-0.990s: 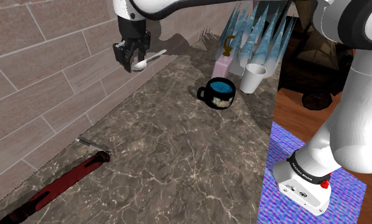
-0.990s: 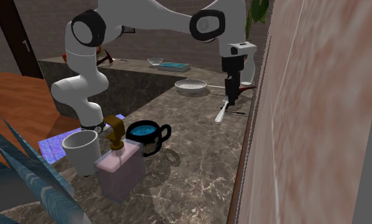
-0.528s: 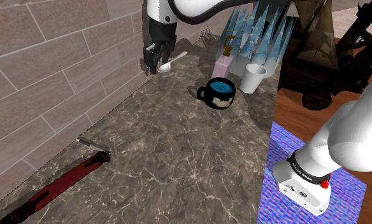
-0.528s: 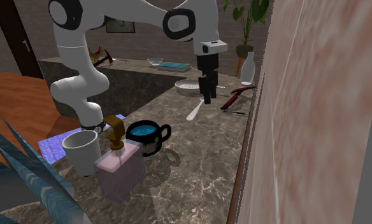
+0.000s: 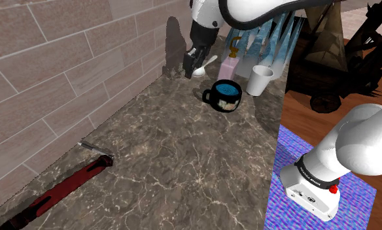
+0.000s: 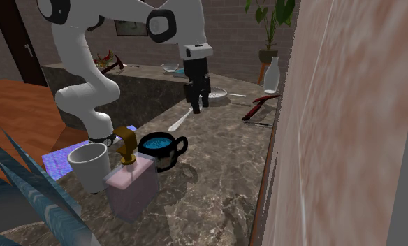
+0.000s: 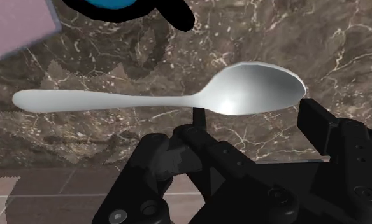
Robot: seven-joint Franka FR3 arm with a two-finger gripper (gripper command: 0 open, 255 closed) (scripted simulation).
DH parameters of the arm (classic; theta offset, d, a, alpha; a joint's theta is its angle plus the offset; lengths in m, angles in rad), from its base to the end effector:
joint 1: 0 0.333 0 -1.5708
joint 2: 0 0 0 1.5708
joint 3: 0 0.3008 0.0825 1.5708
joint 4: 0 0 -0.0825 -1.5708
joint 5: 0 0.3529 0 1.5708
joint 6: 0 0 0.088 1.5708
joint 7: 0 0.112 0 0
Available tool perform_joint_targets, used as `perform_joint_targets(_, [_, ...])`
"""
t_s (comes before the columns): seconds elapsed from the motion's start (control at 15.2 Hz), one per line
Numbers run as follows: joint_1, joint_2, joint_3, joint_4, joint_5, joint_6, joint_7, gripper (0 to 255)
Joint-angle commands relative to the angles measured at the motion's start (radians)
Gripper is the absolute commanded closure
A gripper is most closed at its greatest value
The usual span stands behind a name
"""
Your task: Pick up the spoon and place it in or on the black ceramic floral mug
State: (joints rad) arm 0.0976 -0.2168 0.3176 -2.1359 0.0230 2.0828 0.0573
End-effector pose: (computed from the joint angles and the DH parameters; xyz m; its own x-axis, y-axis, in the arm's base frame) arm 0.4380 0.2031 0.4999 0.9282 0.3381 0.1552 0.3366 -0.9409 0.0368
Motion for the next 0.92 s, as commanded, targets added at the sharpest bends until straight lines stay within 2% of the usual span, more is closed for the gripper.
perform_joint_targets(0.0, [-0.001,-0.081,-0.023,-0.073,0.026,-0.005,-0.040,255])
perform_joint_targets(0.33, [0.003,-0.267,-0.087,-0.235,0.063,-0.029,-0.124,255])
perform_joint_targets(0.86, [0.005,-0.242,-0.077,-0.324,0.065,0.085,-0.121,255])
